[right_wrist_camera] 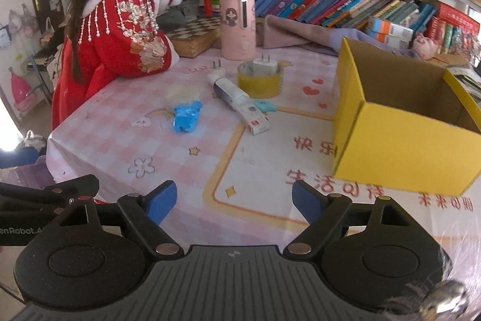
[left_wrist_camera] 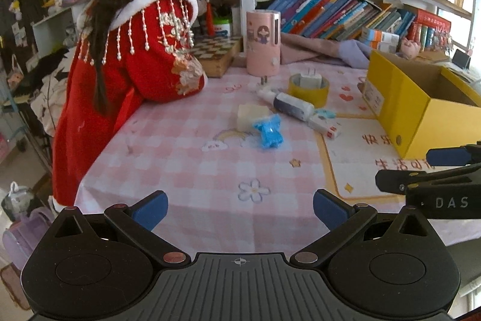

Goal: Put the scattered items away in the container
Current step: 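Move both tools from the yellow box toward the scattered items, then grasp the blue wrapped packet with the left tool while the right tool grasps the white card box, then carry the blue packet and white card box with both tools over the yellow box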

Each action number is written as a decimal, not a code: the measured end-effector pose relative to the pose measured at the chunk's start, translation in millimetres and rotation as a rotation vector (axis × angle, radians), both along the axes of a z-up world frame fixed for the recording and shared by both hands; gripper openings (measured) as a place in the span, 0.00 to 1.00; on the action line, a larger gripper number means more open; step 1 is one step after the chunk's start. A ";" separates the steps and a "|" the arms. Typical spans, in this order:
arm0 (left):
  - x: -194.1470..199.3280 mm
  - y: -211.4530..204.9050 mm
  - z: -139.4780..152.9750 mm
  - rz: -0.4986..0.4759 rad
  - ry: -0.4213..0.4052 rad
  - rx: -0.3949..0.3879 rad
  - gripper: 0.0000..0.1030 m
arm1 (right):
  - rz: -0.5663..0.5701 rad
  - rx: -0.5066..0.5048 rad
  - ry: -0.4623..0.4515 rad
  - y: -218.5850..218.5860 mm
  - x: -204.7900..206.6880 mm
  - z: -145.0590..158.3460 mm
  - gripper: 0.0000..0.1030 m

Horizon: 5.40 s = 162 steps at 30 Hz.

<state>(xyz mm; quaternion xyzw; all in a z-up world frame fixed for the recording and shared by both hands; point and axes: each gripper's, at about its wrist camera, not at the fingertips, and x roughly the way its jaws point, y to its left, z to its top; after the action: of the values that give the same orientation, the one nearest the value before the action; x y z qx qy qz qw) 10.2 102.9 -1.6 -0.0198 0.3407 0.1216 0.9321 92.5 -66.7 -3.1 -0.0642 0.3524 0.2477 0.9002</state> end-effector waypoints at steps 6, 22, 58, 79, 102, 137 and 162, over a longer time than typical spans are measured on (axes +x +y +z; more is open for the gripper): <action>28.5 6.7 -6.7 0.012 0.025 -0.016 1.00 | 0.031 -0.028 0.008 13.9 31.1 -3.1 0.74; 97.4 16.1 -25.0 -0.010 0.086 -0.026 0.99 | 0.055 -0.084 0.070 32.8 103.5 -21.6 0.71; 202.5 33.2 -71.4 -0.097 0.214 -0.112 0.53 | 0.079 -0.163 0.218 73.3 211.2 -65.1 0.46; 182.1 37.9 -54.8 -0.128 0.152 -0.150 0.26 | 0.098 -0.140 0.163 75.1 190.9 -50.6 0.27; 78.9 10.1 -13.2 -0.152 0.035 -0.103 0.26 | 0.049 -0.066 0.095 35.8 85.5 -17.7 0.27; -5.3 -95.2 -7.2 -0.445 0.033 -0.115 0.26 | -0.281 -0.024 0.092 -101.1 -57.1 -11.4 0.27; 6.2 -149.7 -4.4 -0.635 0.027 -0.106 0.26 | -0.448 -0.025 0.098 -154.9 -73.6 -7.6 0.27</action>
<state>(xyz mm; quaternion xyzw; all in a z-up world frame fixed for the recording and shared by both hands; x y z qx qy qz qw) 16.4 -46.8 -6.0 0.0407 0.3481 -0.1930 0.9165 18.8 -221.6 -10.7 0.0165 0.4040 0.0402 0.9137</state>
